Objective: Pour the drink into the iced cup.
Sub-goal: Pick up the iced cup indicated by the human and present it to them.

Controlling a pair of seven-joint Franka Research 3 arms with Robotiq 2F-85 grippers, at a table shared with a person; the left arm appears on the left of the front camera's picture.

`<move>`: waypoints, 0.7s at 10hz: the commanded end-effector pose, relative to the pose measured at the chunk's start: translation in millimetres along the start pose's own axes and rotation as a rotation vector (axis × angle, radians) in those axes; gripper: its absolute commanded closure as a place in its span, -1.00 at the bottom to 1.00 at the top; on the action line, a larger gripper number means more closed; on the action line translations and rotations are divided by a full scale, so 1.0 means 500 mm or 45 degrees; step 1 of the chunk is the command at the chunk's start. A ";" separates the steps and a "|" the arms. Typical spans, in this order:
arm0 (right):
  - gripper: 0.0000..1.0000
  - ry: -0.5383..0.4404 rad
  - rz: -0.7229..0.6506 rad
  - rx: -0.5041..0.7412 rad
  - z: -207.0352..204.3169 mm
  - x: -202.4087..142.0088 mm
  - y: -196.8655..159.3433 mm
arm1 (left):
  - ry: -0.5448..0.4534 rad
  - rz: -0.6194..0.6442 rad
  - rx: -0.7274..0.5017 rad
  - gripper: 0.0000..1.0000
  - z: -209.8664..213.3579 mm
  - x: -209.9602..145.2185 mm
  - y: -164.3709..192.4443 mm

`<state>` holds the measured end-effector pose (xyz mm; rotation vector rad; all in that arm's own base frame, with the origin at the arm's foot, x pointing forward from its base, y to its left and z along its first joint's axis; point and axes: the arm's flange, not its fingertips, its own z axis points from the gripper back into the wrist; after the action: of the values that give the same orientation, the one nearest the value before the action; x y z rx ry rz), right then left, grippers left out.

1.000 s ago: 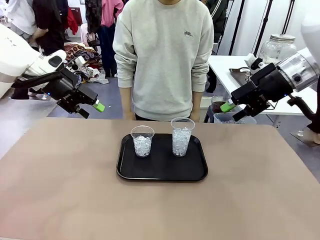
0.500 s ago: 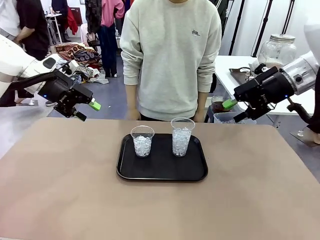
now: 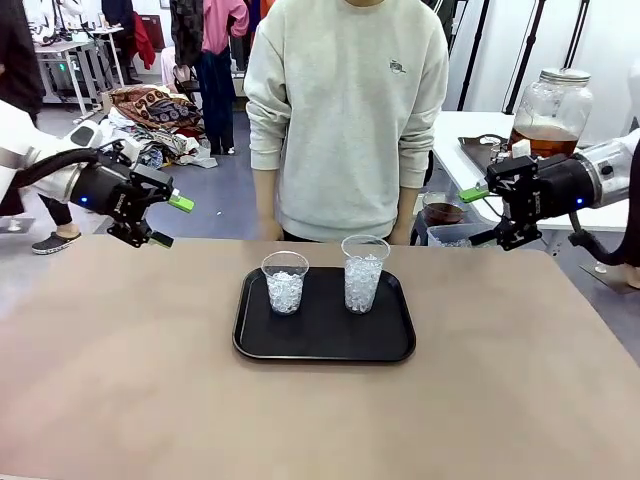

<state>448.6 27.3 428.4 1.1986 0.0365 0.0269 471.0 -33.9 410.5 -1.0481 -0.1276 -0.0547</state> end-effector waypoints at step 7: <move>-1.00 0.042 -0.181 0.271 0.008 0.056 -0.099 | -0.030 0.160 -0.268 -1.00 -0.036 0.022 0.088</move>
<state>470.8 5.8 377.3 1.3649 0.1610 -0.0868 487.2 -27.6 362.3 -1.2254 -0.0478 0.0881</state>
